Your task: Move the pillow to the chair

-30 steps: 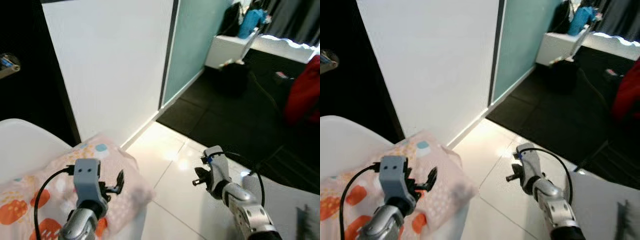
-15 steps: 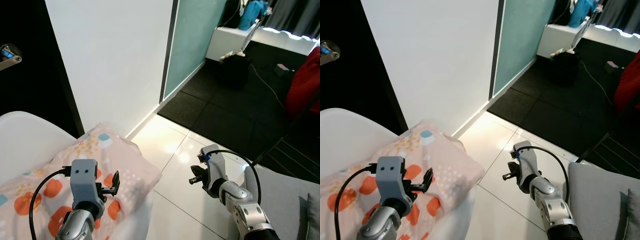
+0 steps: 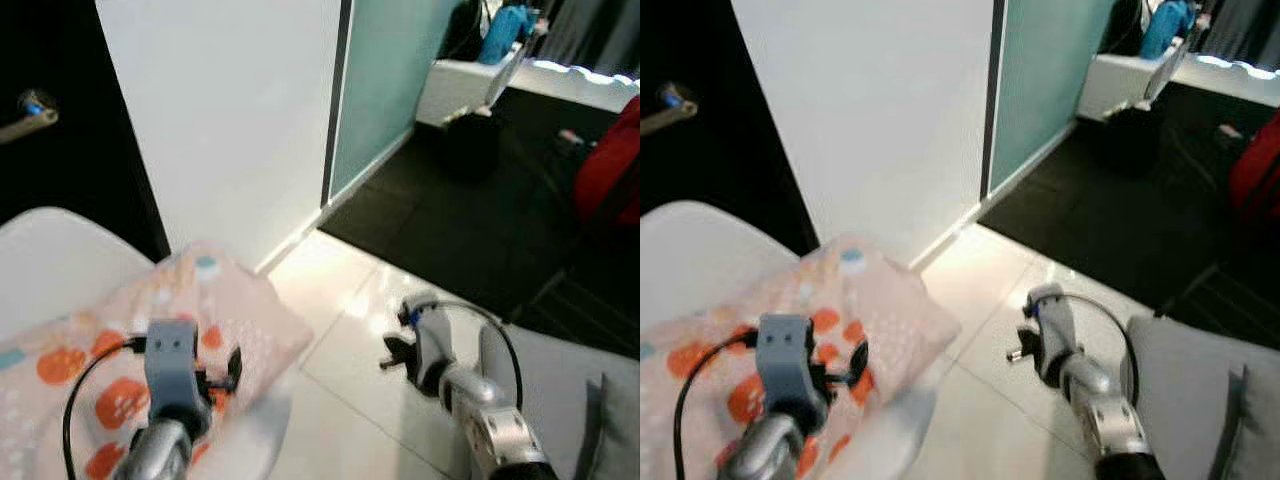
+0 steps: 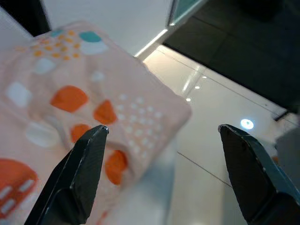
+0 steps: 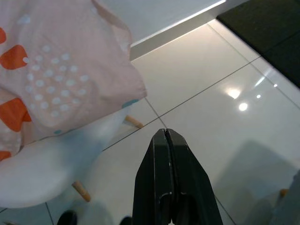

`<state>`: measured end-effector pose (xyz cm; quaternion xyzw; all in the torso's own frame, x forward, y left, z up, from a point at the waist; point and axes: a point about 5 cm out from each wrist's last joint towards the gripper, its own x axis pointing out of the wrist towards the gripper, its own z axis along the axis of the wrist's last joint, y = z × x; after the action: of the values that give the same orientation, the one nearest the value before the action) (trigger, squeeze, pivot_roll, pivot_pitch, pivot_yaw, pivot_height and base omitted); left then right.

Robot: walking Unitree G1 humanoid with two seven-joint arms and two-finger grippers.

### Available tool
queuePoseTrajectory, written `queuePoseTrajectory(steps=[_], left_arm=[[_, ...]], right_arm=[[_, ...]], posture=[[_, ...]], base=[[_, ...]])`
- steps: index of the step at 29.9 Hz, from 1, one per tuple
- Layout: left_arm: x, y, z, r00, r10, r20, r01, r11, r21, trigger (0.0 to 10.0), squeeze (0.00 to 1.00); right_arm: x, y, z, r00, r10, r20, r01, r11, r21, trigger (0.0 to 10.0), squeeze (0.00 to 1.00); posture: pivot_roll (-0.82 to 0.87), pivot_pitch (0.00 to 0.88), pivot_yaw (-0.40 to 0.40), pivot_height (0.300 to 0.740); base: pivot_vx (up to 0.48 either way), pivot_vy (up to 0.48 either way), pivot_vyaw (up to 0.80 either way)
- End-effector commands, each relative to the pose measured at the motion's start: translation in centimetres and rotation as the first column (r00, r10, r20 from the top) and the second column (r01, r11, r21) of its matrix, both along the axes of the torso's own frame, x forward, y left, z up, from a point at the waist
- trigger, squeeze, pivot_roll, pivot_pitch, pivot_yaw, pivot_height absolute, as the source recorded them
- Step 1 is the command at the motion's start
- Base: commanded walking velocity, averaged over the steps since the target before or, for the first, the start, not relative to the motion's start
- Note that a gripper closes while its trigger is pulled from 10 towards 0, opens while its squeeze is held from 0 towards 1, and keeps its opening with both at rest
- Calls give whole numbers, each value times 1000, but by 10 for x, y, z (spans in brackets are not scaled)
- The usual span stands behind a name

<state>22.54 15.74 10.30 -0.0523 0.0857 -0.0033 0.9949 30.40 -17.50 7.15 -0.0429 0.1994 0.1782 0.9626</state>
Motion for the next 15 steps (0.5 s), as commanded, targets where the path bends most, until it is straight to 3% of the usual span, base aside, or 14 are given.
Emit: queuePoseTrajectory(steps=[1, 9, 11, 15], left_arm=[[-1, 1, -3, 1000, 0, -15, 0, 1000, 9, 10000, 0], [-1, 0, -3, 1000, -2, -17, 3, 1000, 9, 10000, 0], [0, 1, -3, 1000, 2, -20, -2, 1000, 11, 10000, 0], [0, 1, -4, 1000, 4, -22, -4, 1000, 6, 10000, 0]], right_arm=[[-4, -1, -5, 1000, -5, -21, 5, 1000, 5, 10000, 0], [-3, -1, -5, 1000, -10, -18, 10, 1000, 1, 10000, 0], [-3, -2, -6, 1000, -10, -25, 10, 1000, -5, 10000, 0], [-3, -2, -6, 1000, -10, -25, 9, 1000, -8, 10000, 0]], posture=[[-171, 83, -75, 740], [-177, 82, -72, 740], [-181, 81, -75, 740], [-184, 81, -73, 740]], base=[[-337, 0, 0], [-318, 0, 0], [0, 0, 0], [0, 0, -767]])
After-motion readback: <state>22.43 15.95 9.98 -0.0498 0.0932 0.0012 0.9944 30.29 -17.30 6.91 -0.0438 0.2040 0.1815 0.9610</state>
